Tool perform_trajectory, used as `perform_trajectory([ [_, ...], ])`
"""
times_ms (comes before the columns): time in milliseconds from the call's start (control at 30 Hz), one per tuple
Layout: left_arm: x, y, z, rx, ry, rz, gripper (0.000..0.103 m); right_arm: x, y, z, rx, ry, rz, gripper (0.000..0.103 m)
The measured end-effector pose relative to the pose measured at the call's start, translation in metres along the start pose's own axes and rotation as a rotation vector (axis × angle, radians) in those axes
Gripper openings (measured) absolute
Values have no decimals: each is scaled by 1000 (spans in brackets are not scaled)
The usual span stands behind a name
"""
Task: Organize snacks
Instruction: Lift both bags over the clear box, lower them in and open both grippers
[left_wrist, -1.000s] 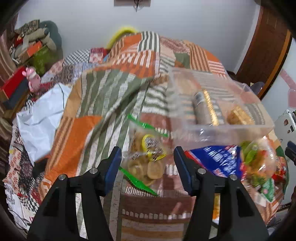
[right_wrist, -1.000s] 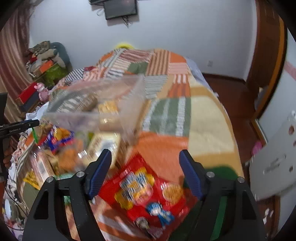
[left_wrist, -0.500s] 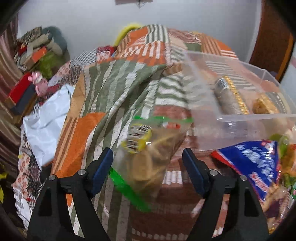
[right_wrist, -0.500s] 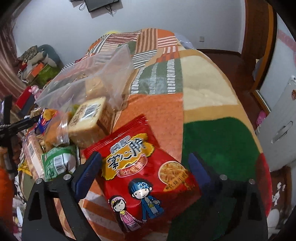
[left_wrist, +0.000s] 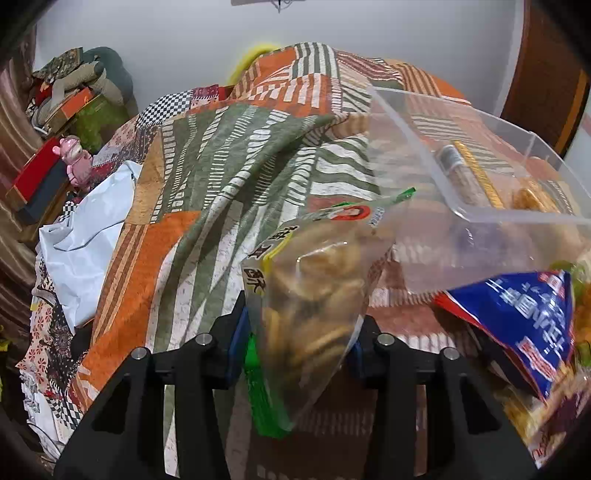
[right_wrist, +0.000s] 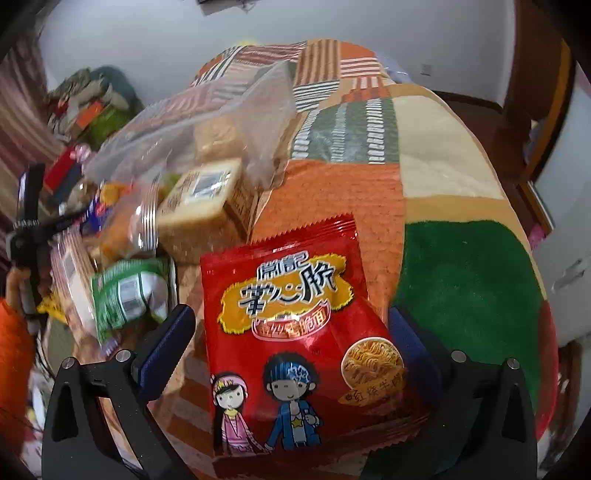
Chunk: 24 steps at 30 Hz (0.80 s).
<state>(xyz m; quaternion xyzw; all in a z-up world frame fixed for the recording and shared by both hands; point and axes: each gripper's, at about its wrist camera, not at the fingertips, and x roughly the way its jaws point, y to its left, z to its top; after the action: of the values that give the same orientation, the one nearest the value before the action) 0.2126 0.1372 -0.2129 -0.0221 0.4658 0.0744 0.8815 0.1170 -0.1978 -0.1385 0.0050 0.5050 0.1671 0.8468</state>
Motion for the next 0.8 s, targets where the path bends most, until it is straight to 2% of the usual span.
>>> perform_trajectory([
  [67, -7, -1, -4, 0, -5, -9, 43, -1, 3, -5, -38, -5, -22, 99],
  [133, -13, -2, -7, -4, -8, -15, 43, -3, 3, -8, -46, -20, -43, 88],
  [233, -26, -1, -10, -14, -16, -16, 42, -9, -4, -8, -14, -35, -28, 75],
  [300, -32, -1, -12, -17, -20, -15, 41, -12, -10, -8, 7, -44, -17, 71],
  [400, -41, 1, -15, -26, -30, -12, 41, -16, -12, -7, 20, -65, -20, 69],
  [433, -43, 2, -15, -30, -34, -15, 41, -19, -12, -7, 23, -76, -22, 65],
  [800, -89, -6, -4, -34, -133, -34, 41, -54, -9, 23, 24, -217, -11, 65],
])
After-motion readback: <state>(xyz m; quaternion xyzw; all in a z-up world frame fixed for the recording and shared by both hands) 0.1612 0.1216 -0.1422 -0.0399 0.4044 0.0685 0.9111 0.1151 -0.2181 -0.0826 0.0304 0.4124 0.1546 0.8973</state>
